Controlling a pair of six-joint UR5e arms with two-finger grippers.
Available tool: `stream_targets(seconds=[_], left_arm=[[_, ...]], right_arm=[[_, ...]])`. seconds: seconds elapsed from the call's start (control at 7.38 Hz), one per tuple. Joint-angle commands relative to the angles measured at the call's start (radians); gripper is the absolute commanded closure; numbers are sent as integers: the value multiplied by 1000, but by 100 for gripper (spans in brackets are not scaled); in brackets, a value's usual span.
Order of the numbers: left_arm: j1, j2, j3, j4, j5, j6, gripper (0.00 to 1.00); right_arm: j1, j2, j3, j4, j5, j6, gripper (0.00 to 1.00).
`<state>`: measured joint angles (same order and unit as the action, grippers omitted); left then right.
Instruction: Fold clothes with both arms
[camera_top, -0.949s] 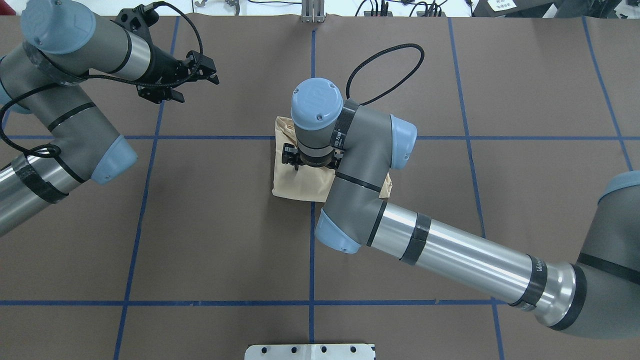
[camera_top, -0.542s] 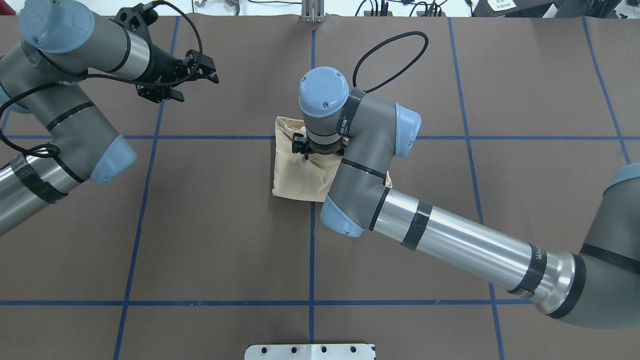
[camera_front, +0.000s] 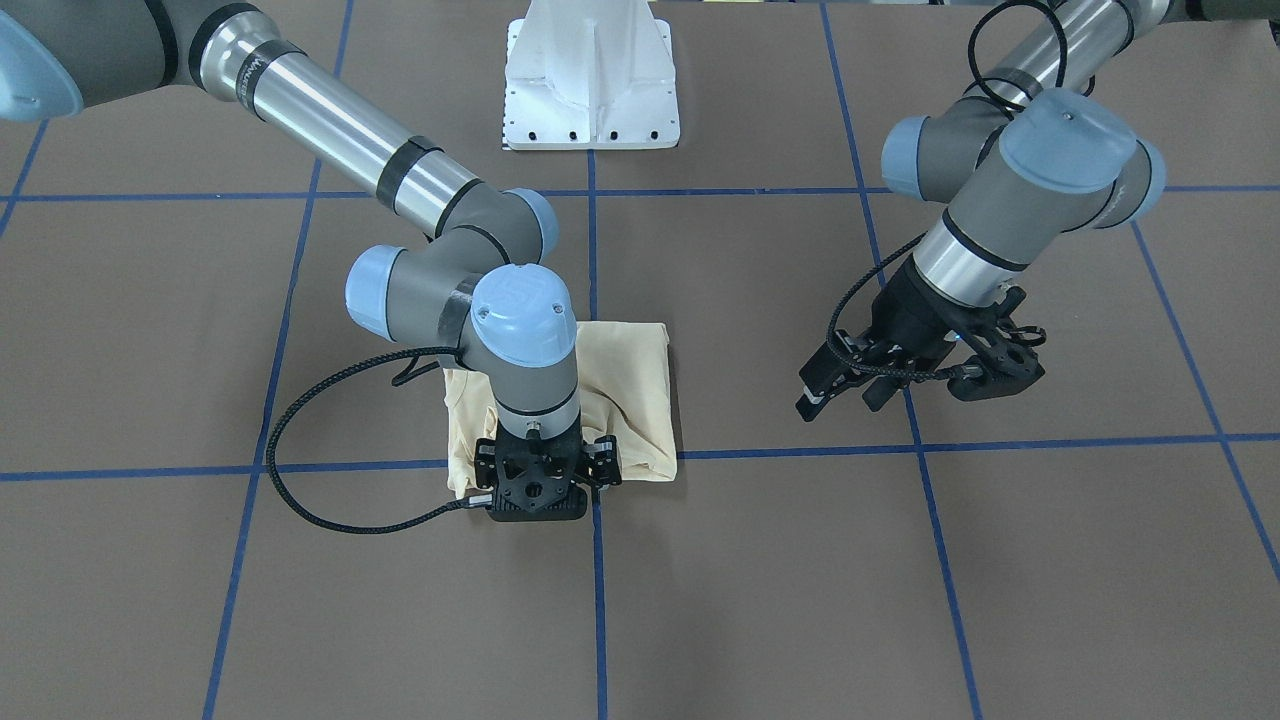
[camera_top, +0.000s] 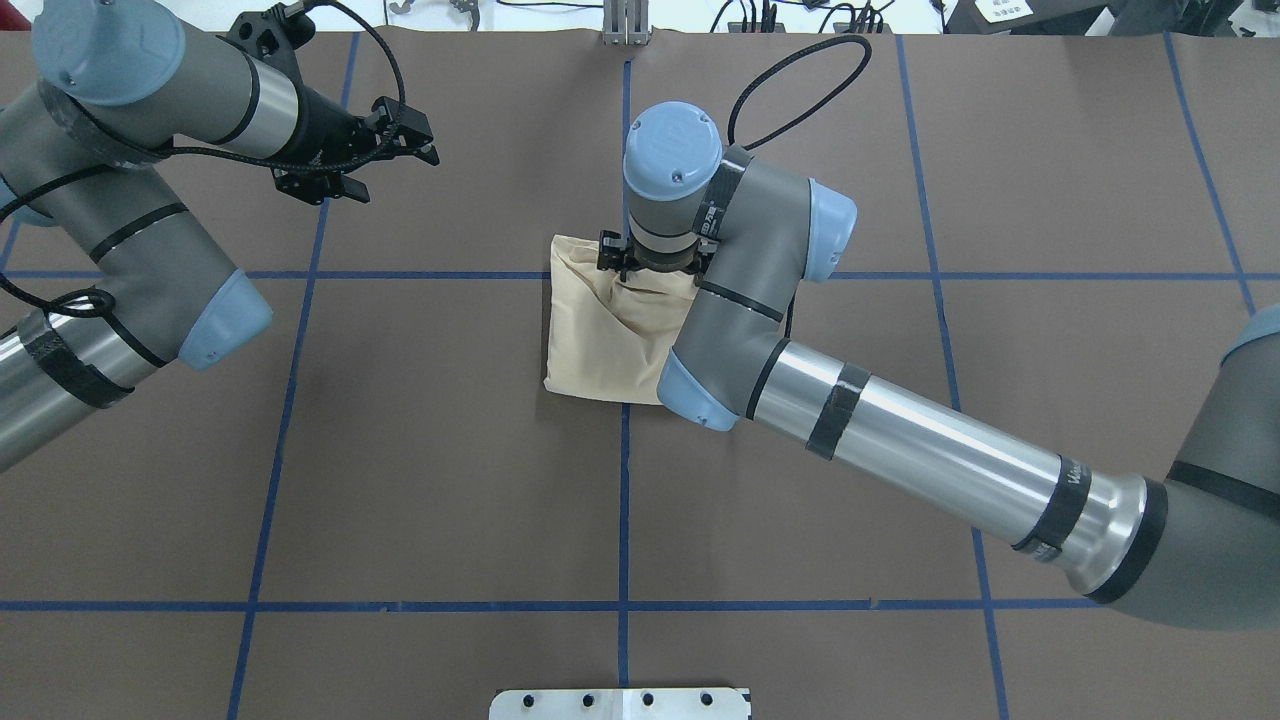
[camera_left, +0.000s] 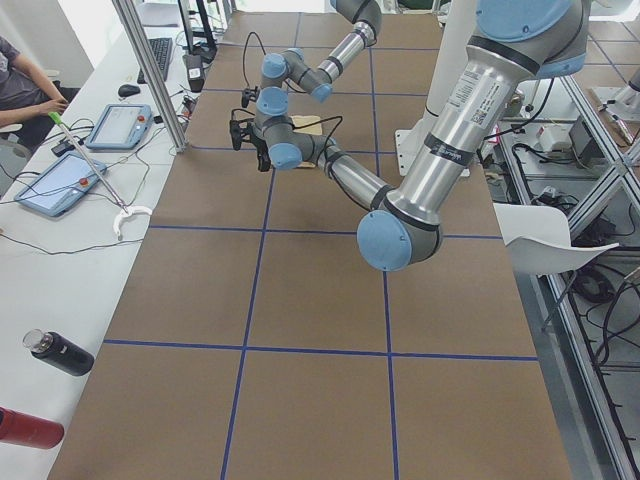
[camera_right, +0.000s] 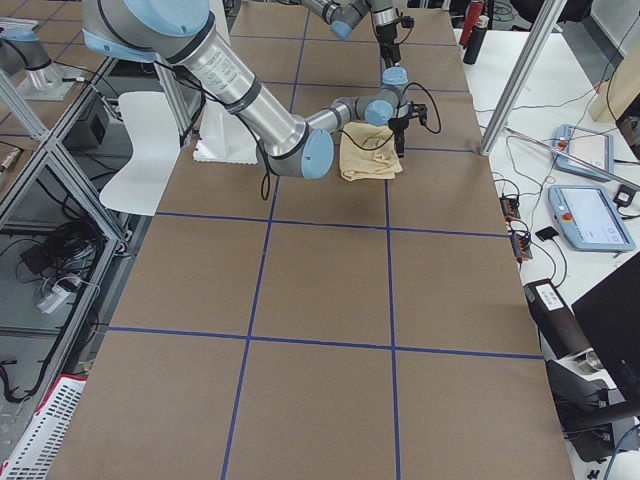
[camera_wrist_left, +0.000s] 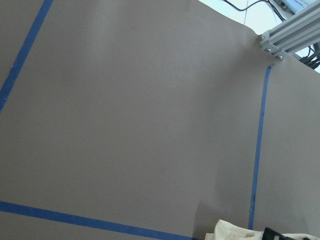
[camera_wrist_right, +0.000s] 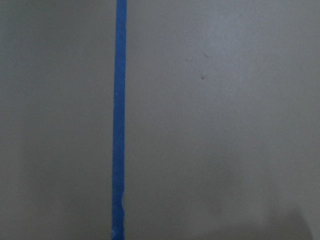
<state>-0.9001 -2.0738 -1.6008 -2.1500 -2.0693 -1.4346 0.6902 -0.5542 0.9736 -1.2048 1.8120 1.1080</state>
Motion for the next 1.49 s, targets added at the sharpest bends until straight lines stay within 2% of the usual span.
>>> stream_targets(seconds=[0.0, 0.14, 0.27, 0.41, 0.54, 0.68, 0.95, 1.08, 1.22, 1.36], left_arm=[[-6, 46, -51, 5, 0, 11, 1], [-14, 105, -110, 5, 0, 20, 1], [-38, 154, -135, 7, 0, 63, 1], [-55, 229, -169, 4, 0, 109, 1], [-116, 301, -191, 4, -9, 231, 1], [-182, 358, -179, 8, -15, 437, 1], [-290, 399, -111, 4, -40, 660, 1], [-378, 415, -85, 10, -63, 847, 1], [-470, 425, 5, -2, -150, 1028, 1], [-553, 423, 62, -4, -211, 1153, 1]], right_arm=[[66, -1, 34, -13, 63, -31, 1], [116, -18, 71, -83, 158, -74, 1], [150, -35, 161, -225, 170, -95, 1], [193, -97, 286, -346, 202, -188, 1], [244, -172, 401, -449, 226, -283, 1], [273, -229, 465, -520, 260, -353, 1], [345, -443, 651, -521, 282, -416, 0], [395, -525, 716, -519, 286, -440, 0], [416, -599, 790, -518, 291, -441, 0], [470, -611, 801, -530, 296, -460, 0]])
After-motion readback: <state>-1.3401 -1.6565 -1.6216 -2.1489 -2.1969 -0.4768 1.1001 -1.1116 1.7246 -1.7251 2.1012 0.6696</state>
